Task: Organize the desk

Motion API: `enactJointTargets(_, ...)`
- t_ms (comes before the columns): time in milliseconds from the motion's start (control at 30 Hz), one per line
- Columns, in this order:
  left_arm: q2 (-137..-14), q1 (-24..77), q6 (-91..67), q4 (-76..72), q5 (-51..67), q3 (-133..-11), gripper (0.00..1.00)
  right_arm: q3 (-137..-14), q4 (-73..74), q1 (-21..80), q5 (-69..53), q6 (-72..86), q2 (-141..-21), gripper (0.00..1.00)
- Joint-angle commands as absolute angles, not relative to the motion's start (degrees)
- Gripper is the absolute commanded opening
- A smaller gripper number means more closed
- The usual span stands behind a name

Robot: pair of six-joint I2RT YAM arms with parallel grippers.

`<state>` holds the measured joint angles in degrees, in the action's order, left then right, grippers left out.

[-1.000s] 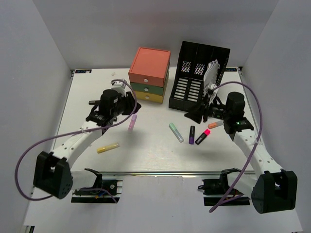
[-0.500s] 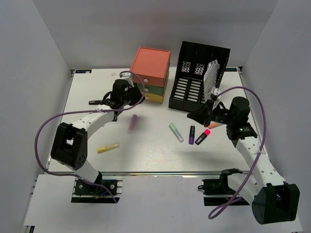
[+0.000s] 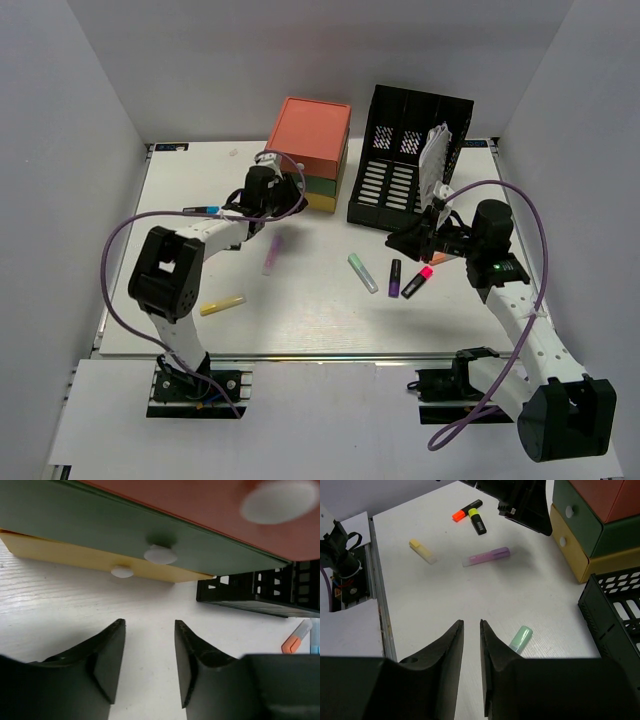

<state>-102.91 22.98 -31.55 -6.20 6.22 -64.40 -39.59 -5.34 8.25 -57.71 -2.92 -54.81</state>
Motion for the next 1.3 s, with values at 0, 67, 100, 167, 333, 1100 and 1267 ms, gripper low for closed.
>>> enactJointTargets(0, -103.4, 22.6, -33.0, -9.8, 6.9, -67.6, 0.55, -41.7, -4.7, 7.9, -58.1, -4.3, -54.5, 0.26)
enactJointTargets(67, -103.7, 22.6, -33.4, -11.3, 6.0, -67.6, 0.57, -41.7, -4.7, 7.9, -58.0, -4.3, -54.7, 0.26)
enactJointTargets(100, -103.8, 22.6, -33.5, -12.0, 5.6, -67.4, 0.57, -41.8, -4.6, 7.8, -58.0, -4.4, -54.6, 0.26)
enactJointTargets(167, -104.4, 22.6, -33.7, -13.9, 5.5, -67.0, 0.57, -41.8, -4.6, 7.9, -57.9, -4.4, -54.8, 0.26)
enactJointTargets(333, -106.4, 22.6, -34.9, -16.6, 4.7, -67.6, 0.59, -41.8, -4.5, 7.9, -57.7, -4.7, -54.8, 0.27)
enactJointTargets(1100, -109.1, 22.6, -34.5, -16.2, 1.2, -71.5, 0.40, -41.9, -4.0, 7.7, -57.0, -5.4, -55.0, 0.27)
enactJointTargets(1267, -109.2, 22.6, -34.5, -16.2, 1.3, -71.8, 0.29, -41.9, -4.0, 7.6, -57.0, -5.4, -55.1, 0.27)
